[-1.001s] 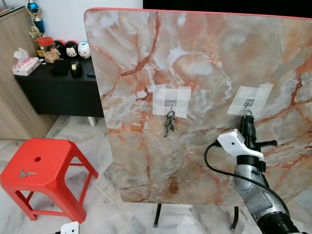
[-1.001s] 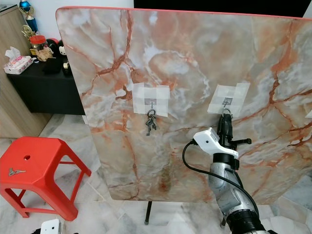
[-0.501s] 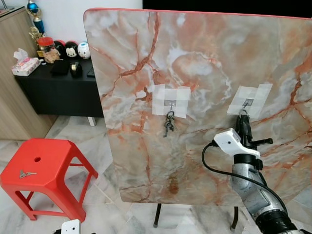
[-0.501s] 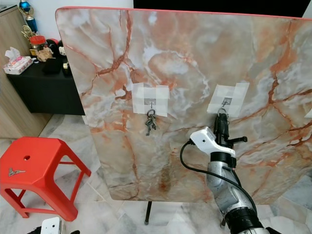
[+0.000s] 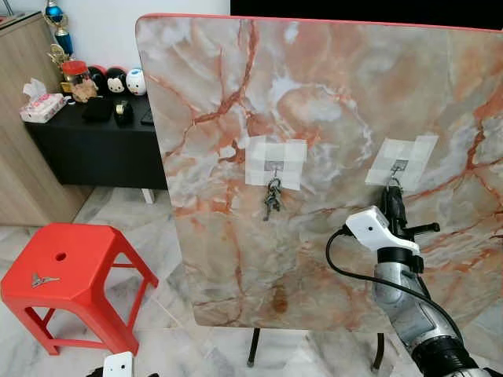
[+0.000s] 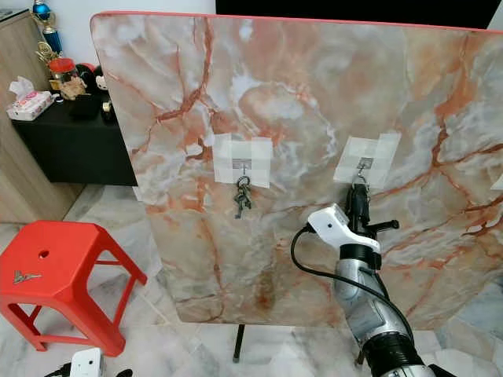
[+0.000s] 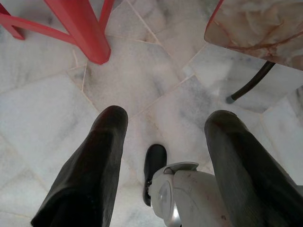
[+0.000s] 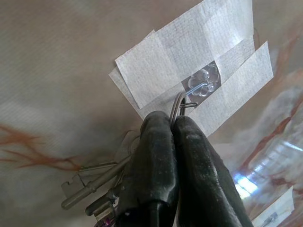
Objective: Hang keys on a hook
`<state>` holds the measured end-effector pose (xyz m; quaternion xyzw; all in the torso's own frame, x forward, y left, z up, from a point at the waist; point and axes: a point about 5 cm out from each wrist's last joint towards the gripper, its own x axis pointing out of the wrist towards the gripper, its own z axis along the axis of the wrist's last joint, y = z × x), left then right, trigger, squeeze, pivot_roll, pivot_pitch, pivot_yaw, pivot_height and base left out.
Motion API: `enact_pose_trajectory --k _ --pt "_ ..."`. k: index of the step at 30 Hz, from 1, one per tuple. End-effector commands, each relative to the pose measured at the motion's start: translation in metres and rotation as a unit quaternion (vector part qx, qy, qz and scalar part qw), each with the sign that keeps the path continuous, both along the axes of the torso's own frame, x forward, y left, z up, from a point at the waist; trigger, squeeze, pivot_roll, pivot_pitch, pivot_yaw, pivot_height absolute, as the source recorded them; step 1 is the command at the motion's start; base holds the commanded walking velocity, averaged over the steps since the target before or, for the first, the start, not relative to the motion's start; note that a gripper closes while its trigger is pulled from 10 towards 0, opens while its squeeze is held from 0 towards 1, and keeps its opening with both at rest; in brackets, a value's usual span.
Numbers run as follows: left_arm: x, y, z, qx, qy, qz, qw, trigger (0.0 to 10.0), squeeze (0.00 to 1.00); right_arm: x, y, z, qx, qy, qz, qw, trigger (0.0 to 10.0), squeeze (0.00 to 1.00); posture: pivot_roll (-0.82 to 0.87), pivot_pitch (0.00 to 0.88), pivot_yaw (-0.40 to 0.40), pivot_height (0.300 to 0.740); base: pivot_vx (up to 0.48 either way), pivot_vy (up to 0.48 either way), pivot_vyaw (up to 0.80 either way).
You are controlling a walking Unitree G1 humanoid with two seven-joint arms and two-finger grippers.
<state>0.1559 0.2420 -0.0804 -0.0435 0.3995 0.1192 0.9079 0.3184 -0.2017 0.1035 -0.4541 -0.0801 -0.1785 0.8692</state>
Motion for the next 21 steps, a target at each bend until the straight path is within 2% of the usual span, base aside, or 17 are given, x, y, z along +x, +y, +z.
enact_pose_trajectory --k 1,9,15,18,19,21 --pt "-0.003 -0.001 -0.002 -0.002 0.011 -0.003 1.000 10.0 0.00 0.000 -0.001 -0.004 0.015 0.015 0.001 1.000 10.0 1.00 0.16 0.000 -0.051 0.740 0.000 0.000 0.00" --pt "-0.003 -0.001 -0.002 -0.002 0.011 -0.001 1.000 10.0 0.00 -0.002 0.001 -0.007 0.021 0.021 0.012 0.999 10.0 1.00 0.16 0.000 -0.051 0.740 0.000 0.000 0.00" --pt "0.000 -0.002 -0.001 -0.001 0.011 -0.001 1.000 10.0 0.00 -0.016 0.006 -0.012 0.036 0.024 0.049 0.998 10.0 1.00 0.16 0.000 -0.050 0.740 0.000 0.000 0.00" --pt "0.001 -0.002 -0.001 -0.001 0.012 -0.002 1.000 10.0 0.00 -0.027 0.006 -0.024 0.086 0.050 0.065 0.993 10.0 1.00 0.15 0.000 -0.045 0.740 0.000 0.000 0.00" --pt "0.001 -0.002 -0.001 -0.001 0.012 -0.003 1.000 10.0 0.00 -0.031 0.007 -0.035 0.111 0.075 0.075 0.988 10.0 1.00 0.15 0.000 -0.044 0.740 0.000 0.000 0.00" --pt "0.001 -0.003 -0.001 -0.001 0.012 -0.003 1.000 10.0 0.00 -0.033 0.007 -0.039 0.117 0.084 0.077 0.987 10.0 1.00 0.15 0.000 -0.045 0.740 0.000 0.000 0.00"
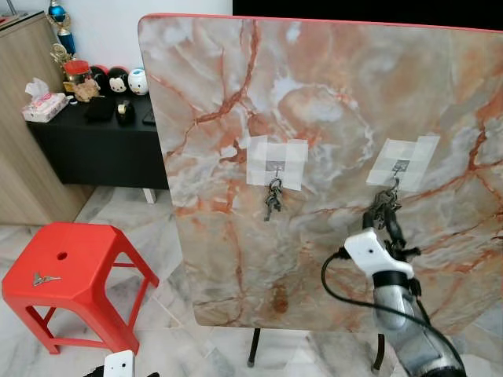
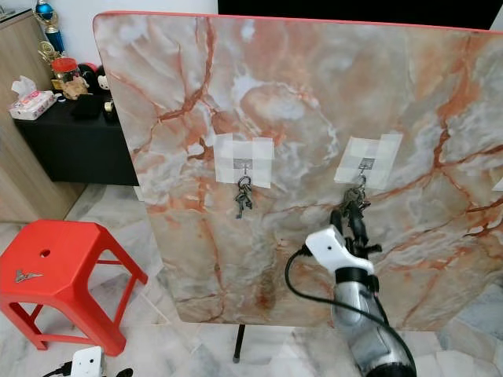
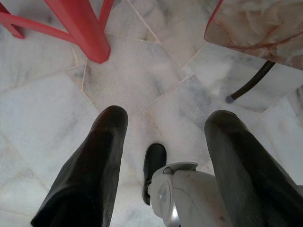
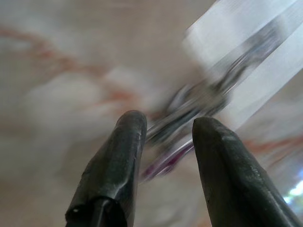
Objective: Hang keys on a hook
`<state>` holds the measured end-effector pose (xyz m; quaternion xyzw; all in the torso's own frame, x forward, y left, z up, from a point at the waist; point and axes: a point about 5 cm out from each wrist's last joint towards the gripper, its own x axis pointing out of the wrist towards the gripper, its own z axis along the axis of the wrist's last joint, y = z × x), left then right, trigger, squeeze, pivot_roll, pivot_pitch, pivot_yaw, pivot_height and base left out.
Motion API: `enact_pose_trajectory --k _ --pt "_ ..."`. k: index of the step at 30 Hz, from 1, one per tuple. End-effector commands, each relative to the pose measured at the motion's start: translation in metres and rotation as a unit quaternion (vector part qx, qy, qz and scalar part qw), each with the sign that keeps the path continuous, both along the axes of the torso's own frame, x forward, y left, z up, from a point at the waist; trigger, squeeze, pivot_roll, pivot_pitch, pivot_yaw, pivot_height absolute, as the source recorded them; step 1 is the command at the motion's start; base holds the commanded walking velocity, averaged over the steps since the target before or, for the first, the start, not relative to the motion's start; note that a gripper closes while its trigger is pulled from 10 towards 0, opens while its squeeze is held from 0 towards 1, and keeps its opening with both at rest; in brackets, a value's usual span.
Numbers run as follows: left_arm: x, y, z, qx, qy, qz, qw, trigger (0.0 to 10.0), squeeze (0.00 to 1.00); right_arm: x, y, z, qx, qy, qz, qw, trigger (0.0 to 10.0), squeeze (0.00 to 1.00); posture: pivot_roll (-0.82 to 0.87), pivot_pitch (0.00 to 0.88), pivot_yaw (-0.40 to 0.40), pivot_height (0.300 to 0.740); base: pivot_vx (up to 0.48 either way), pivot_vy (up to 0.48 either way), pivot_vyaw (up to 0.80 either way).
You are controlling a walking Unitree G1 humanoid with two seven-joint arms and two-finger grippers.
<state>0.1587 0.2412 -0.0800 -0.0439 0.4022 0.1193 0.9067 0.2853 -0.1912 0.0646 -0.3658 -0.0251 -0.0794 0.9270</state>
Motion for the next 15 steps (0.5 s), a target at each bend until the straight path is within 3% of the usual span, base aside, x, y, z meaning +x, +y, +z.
enact_pose_trajectory --k 1,2,4,5,7,12,15 --pt "-0.002 -0.002 -0.002 0.000 0.009 -0.004 1.000 10.0 0.00 -0.002 -0.004 -0.007 0.029 0.023 -0.003 0.999 10.0 0.86 0.15 0.000 -0.045 0.740 0.000 0.000 0.00" --pt "-0.002 -0.002 -0.002 -0.001 0.009 -0.004 1.000 10.0 0.00 -0.006 -0.011 -0.022 0.083 0.062 -0.036 0.994 10.0 0.00 0.15 0.000 -0.045 0.740 0.000 0.000 0.00" --pt "-0.002 -0.002 -0.002 -0.001 0.009 -0.003 1.000 10.0 0.00 -0.011 -0.019 -0.037 0.155 0.099 -0.087 0.979 10.0 0.00 0.15 0.000 -0.045 0.740 0.000 0.000 0.00" --pt "-0.002 -0.002 -0.002 0.000 0.007 -0.002 1.000 10.0 0.00 -0.018 -0.029 -0.057 0.275 0.145 -0.157 0.937 10.0 0.00 0.16 0.000 -0.047 0.740 0.000 0.000 0.00" --pt "-0.002 -0.001 -0.001 0.000 0.005 -0.001 1.000 10.0 0.00 -0.026 -0.034 -0.073 0.339 0.179 -0.197 0.902 10.0 0.00 0.16 0.000 -0.046 0.740 0.000 0.000 0.00" --pt "-0.002 0.001 -0.001 0.001 0.006 0.000 1.000 10.0 0.00 -0.045 -0.035 -0.099 0.346 0.251 -0.222 0.876 10.0 0.00 0.16 0.000 -0.040 0.740 0.000 0.000 0.00" --pt "-0.002 0.003 0.000 0.002 0.008 0.000 1.000 10.0 0.00 -0.059 -0.027 -0.115 0.365 0.302 -0.219 0.853 10.0 0.00 0.16 0.000 -0.037 0.740 0.000 0.000 0.00"
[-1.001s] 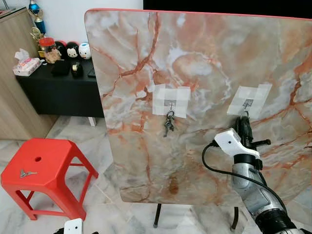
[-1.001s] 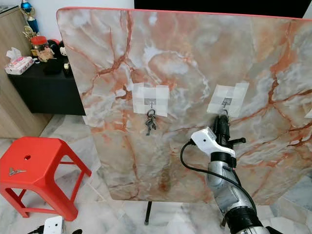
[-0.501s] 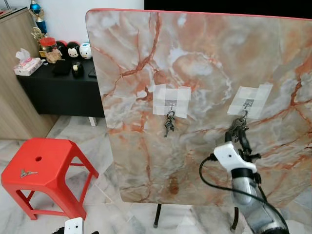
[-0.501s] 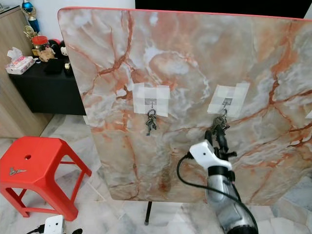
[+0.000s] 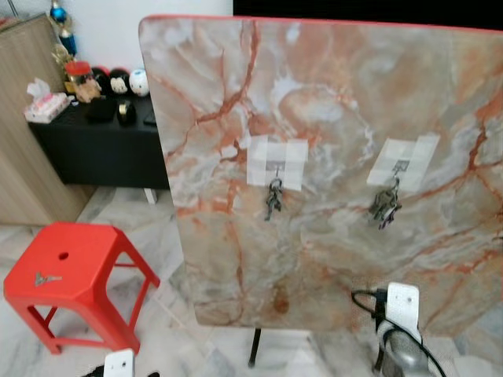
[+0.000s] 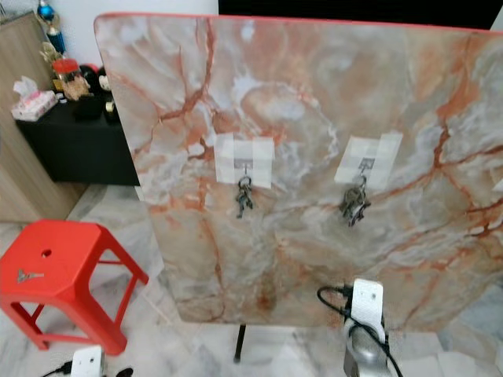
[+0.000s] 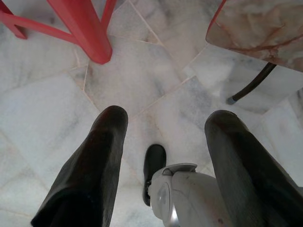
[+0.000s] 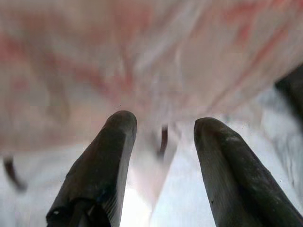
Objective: Hang keys on a hook
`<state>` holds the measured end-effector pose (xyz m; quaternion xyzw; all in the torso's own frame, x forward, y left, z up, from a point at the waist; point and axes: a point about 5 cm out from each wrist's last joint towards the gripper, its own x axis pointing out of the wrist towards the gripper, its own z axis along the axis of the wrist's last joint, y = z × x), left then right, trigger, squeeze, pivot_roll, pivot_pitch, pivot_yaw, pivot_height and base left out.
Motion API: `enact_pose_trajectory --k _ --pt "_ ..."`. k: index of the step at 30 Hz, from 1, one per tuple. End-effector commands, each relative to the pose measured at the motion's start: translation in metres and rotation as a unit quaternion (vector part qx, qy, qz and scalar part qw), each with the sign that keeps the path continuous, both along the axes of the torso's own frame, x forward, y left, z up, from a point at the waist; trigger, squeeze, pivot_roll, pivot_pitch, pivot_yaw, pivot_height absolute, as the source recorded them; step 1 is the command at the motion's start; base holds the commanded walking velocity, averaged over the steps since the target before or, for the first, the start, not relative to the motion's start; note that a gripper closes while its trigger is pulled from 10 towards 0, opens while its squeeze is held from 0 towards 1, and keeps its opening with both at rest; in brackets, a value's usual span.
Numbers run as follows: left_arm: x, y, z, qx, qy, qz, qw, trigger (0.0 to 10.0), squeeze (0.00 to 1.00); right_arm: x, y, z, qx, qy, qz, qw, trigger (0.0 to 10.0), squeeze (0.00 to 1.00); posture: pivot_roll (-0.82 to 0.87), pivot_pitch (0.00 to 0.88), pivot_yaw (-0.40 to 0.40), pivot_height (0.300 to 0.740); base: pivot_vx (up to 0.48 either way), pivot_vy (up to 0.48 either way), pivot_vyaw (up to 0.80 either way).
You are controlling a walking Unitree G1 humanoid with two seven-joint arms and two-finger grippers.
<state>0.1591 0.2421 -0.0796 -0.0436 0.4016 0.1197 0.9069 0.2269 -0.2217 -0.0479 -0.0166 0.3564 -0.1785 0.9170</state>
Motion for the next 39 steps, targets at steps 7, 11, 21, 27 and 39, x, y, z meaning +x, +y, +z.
enact_pose_trajectory --k 7,11,21,27,39 --pt "0.003 0.015 0.006 0.011 -0.008 -0.009 1.000 10.0 0.00 -0.024 0.029 -0.026 0.053 0.106 0.110 0.987 10.0 0.00 0.16 0.000 -0.015 0.740 0.000 0.000 0.00" --pt "0.009 0.011 0.007 0.009 -0.009 -0.013 1.000 10.0 0.00 -0.047 0.026 -0.037 0.051 0.145 0.126 0.980 10.0 0.00 0.16 0.000 -0.015 0.740 0.000 0.000 0.00" --pt "0.015 -0.014 0.002 -0.009 0.003 -0.025 1.000 10.0 0.00 -0.060 0.017 -0.042 0.070 0.160 0.101 0.980 10.0 0.00 0.10 0.000 -0.025 0.740 0.000 0.000 0.00" --pt "0.019 -0.033 -0.001 -0.011 0.012 -0.050 0.999 10.0 0.00 -0.048 0.017 -0.036 0.089 0.122 0.066 0.986 10.0 0.00 0.07 0.000 -0.011 0.740 0.000 0.000 0.00" --pt "0.011 -0.019 -0.002 -0.007 0.024 -0.036 0.999 10.0 0.00 -0.046 0.021 -0.037 0.103 0.111 0.034 0.988 10.0 0.00 0.08 0.000 0.028 0.740 0.000 0.034 0.00"
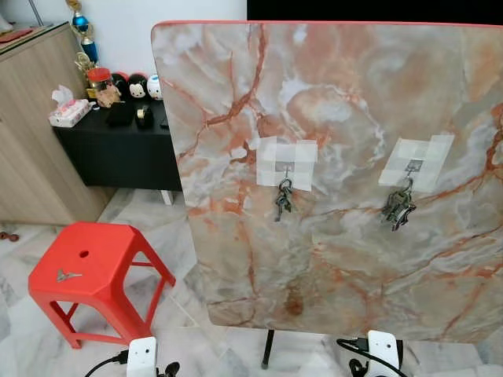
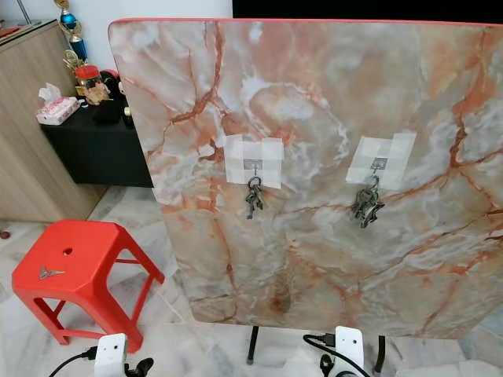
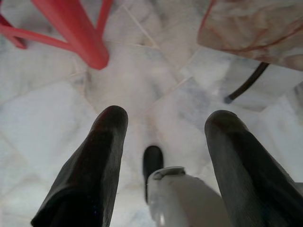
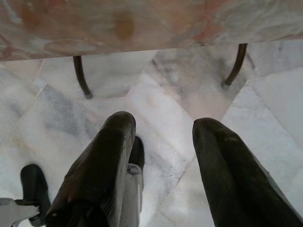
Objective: Hang keys on a hook
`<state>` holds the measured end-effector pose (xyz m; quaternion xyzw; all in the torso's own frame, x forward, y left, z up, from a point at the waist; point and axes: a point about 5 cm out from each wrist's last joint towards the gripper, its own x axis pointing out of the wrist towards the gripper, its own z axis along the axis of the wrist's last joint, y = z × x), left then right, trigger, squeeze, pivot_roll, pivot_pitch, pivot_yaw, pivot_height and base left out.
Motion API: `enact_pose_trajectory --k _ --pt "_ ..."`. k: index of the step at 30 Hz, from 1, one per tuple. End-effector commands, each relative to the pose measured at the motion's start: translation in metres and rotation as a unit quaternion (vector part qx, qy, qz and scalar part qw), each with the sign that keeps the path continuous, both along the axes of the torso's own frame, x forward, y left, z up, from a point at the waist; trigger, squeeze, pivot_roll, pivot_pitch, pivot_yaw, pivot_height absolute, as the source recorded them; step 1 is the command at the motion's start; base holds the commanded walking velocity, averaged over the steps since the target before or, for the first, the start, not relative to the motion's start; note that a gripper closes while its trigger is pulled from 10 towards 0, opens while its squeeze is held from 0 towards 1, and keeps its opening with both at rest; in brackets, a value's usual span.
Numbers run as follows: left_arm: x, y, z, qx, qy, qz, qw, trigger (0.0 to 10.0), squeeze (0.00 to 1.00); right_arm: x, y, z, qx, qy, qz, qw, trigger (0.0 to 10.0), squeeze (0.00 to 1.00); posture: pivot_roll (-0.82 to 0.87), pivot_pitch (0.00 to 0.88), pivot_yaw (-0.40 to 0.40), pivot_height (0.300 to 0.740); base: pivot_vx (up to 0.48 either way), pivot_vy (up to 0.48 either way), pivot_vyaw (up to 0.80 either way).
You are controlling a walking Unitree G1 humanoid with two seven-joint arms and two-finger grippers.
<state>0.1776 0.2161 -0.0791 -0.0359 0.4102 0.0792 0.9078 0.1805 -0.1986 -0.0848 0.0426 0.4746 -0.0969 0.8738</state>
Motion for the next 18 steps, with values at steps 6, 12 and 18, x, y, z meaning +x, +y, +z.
enact_pose_trajectory --k 6,12,18 --pt "-0.003 0.012 0.001 0.013 0.010 -0.015 1.000 10.0 0.00 0.004 -0.005 0.003 0.002 -0.012 -0.033 0.999 10.0 0.00 0.11 0.000 0.018 0.740 0.000 0.441 0.00" --pt "-0.002 0.011 0.001 0.015 0.005 -0.007 1.000 10.0 0.00 -0.007 0.006 -0.004 -0.001 0.003 0.003 1.000 10.0 0.00 0.15 0.000 -0.023 0.740 0.000 0.444 0.00" --pt "-0.009 0.007 -0.003 0.010 0.011 0.003 1.000 10.0 0.00 -0.005 0.007 -0.003 -0.003 0.001 0.036 0.999 10.0 0.00 0.17 0.000 -0.054 0.740 0.000 0.463 0.00"
